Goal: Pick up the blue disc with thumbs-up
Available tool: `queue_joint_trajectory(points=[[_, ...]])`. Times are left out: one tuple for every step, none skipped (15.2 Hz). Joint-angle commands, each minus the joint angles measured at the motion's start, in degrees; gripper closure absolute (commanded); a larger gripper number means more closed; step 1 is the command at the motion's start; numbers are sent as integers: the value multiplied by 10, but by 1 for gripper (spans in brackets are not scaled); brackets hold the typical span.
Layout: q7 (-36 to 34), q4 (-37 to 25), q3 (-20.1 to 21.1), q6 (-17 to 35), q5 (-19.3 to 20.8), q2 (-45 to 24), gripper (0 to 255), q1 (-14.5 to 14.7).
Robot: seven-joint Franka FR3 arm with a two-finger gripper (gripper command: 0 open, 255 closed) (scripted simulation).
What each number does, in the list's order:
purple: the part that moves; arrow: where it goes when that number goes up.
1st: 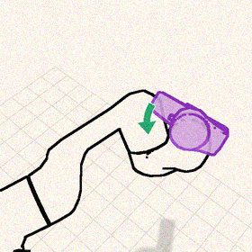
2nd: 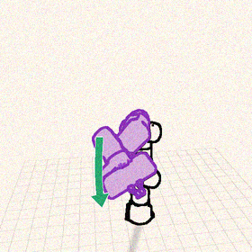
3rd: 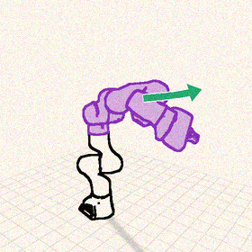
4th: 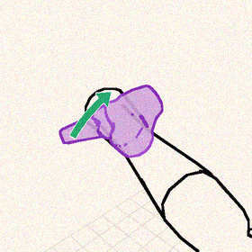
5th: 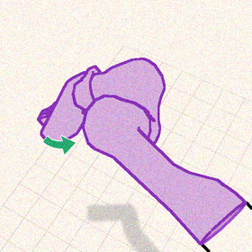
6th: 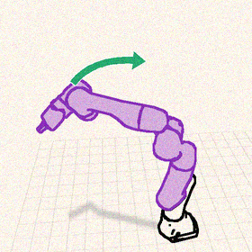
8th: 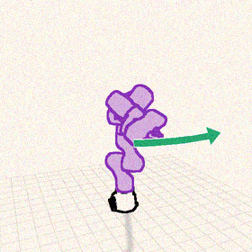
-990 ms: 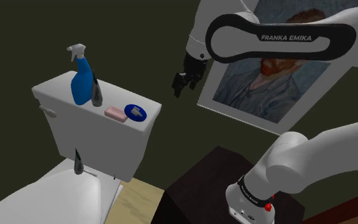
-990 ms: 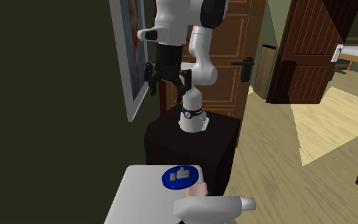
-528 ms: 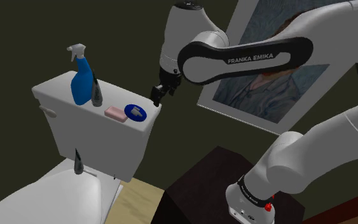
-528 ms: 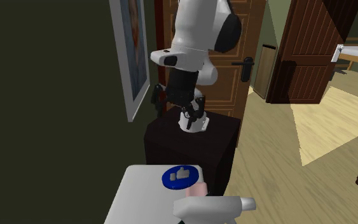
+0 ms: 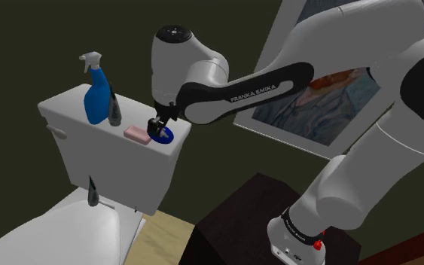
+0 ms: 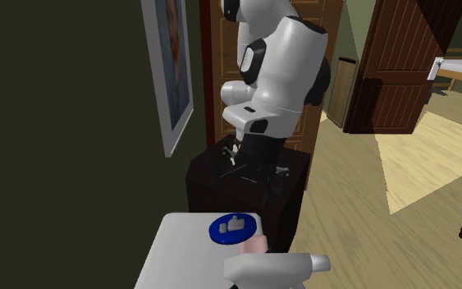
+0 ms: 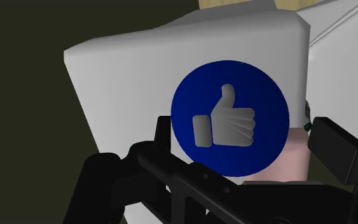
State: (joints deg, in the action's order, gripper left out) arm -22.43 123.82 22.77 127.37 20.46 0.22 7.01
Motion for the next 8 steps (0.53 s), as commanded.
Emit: queue_joint_trajectory(points=[[-16, 0, 3, 14, 21, -19, 0, 3], [-20, 3, 3, 21, 25, -23, 0, 3], [-25, 7, 3, 27, 29, -27, 0, 4], [-29, 9, 2, 33, 34, -31, 0, 4], [-34, 12, 2, 39, 39, -36, 0, 4], [-39, 15, 1, 45, 43, -41, 0, 4], [-47, 19, 1, 54, 51, -48, 0, 4], [-47, 19, 0, 54, 51, -48, 0, 4]])
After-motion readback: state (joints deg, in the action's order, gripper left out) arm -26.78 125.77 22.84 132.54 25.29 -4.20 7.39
